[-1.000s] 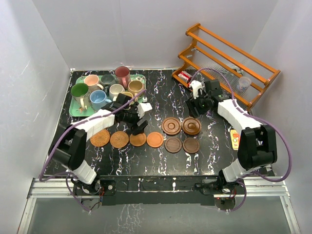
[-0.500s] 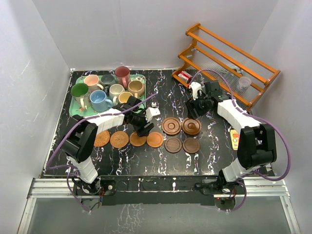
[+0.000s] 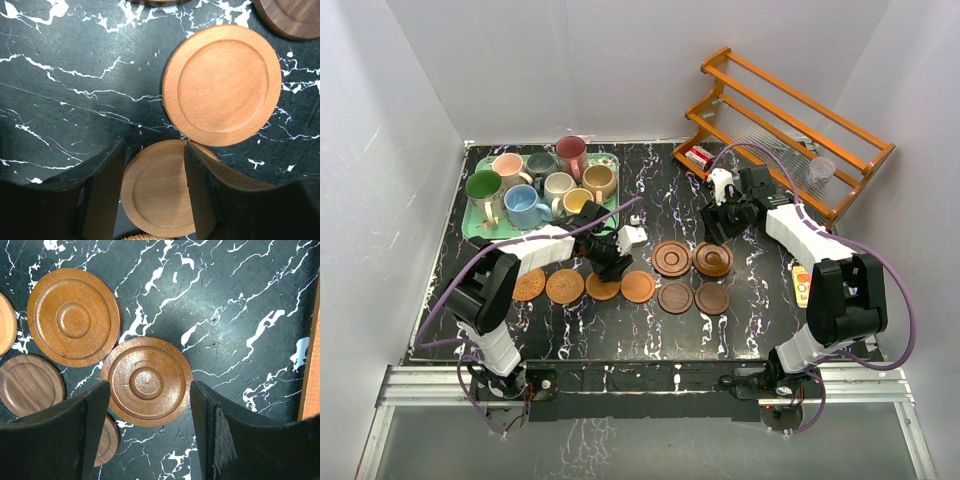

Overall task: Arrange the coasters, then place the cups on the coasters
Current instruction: Move the coaster to the center of the board.

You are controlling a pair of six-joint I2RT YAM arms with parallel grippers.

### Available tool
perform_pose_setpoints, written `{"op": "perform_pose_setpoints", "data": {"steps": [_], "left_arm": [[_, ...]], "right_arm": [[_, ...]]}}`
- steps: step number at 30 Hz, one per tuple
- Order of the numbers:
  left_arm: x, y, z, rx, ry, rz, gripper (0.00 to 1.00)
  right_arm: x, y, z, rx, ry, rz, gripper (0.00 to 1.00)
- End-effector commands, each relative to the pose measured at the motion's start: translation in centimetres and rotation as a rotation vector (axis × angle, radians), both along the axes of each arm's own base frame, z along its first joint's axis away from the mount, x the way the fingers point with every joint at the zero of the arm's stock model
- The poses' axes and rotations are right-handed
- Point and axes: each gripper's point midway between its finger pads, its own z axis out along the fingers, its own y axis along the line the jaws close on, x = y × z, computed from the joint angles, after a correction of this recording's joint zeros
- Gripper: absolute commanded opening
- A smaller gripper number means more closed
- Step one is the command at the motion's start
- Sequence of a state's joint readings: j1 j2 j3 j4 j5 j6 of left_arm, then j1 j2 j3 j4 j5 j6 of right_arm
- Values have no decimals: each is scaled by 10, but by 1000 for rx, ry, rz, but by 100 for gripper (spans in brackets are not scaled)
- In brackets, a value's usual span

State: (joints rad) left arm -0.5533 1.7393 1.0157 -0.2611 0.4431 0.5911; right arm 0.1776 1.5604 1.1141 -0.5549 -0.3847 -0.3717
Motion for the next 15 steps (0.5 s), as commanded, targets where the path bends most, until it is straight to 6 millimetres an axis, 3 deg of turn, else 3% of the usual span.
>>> {"op": "perform_pose_setpoints", "data": {"steps": [1, 10, 15], "left_arm": [[-20, 15, -1, 40, 15, -31, 47], [-41, 28, 3, 48, 28, -38, 43], [-41, 36, 5, 77, -9, -27, 43]], "right_arm": [[4, 3, 1, 12, -17, 11, 64], [4, 3, -2, 7, -7, 10, 64], [3, 2, -3, 6, -1, 9, 64]]}}
